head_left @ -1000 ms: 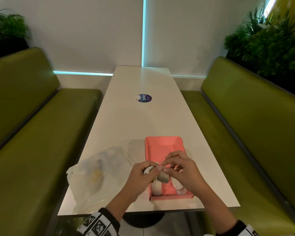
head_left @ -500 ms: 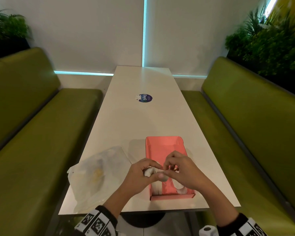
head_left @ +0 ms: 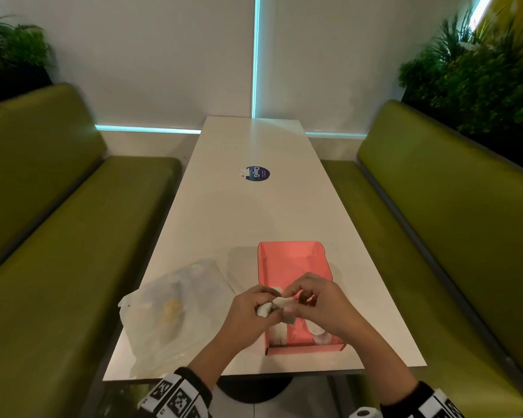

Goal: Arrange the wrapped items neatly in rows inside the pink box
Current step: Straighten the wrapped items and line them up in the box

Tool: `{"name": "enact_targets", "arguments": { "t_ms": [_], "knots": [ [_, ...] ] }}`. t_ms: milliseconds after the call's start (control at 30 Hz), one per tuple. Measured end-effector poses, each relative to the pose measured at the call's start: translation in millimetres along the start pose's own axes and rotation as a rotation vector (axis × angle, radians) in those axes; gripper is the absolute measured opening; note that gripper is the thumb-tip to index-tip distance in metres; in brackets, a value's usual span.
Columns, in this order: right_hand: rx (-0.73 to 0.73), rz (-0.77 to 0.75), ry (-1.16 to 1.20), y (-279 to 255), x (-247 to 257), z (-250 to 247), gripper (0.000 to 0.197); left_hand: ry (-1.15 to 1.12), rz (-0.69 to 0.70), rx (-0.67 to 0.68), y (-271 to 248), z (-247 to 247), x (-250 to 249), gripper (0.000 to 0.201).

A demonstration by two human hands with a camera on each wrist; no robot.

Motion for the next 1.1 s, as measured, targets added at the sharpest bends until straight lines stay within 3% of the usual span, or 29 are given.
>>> {"name": "enact_targets", "arguments": {
  "t_ms": [133, 233, 433, 600, 800, 1100],
  "knots": [
    [-0.071, 0.01, 0.047, 0.4, -9.2, 2.1, 0.015, -0.02, -0.011, -0.003, -0.6, 3.2, 2.5, 0.006],
    [-0.126, 0.035, 0.07, 0.4, -19.7, 0.7, 0.016, -0.004, -0.058, -0.039, 0.6, 0.2, 6.8, 0.024],
    [-0.125, 0.163, 0.002, -7.3, -58.6, 5.8, 0.011, 0.258, -0.194, 0.043, -1.8, -2.5, 26.3, 0.035],
    [0.03, 0.211, -0.146, -15.8, -75.1, 20.4, 0.023, 0.554, -0.283, 0.199, -6.7, 13.1, 32.3, 0.053],
    [0.125, 0.244, -0.157, -16.0, -90.7, 33.3, 0.013, 0.667, -0.389, 0.185, -6.9, 21.3, 34.1, 0.069],
    [0.213, 0.214, -0.109, -14.6, -87.7, 43.1, 0.024, 0.719, -0.442, 0.111, -11.5, 22.3, 33.6, 0.056]
  ]
}}
Point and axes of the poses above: each hand's wrist, its own y-axis towards the middle knuckle, its own z-axis out of the palm, x = y × z, the point moved 5 cm from there along y, towards the middle knuckle, and after that the axes turned 5 degrees about -x, right-handed, at the moved point
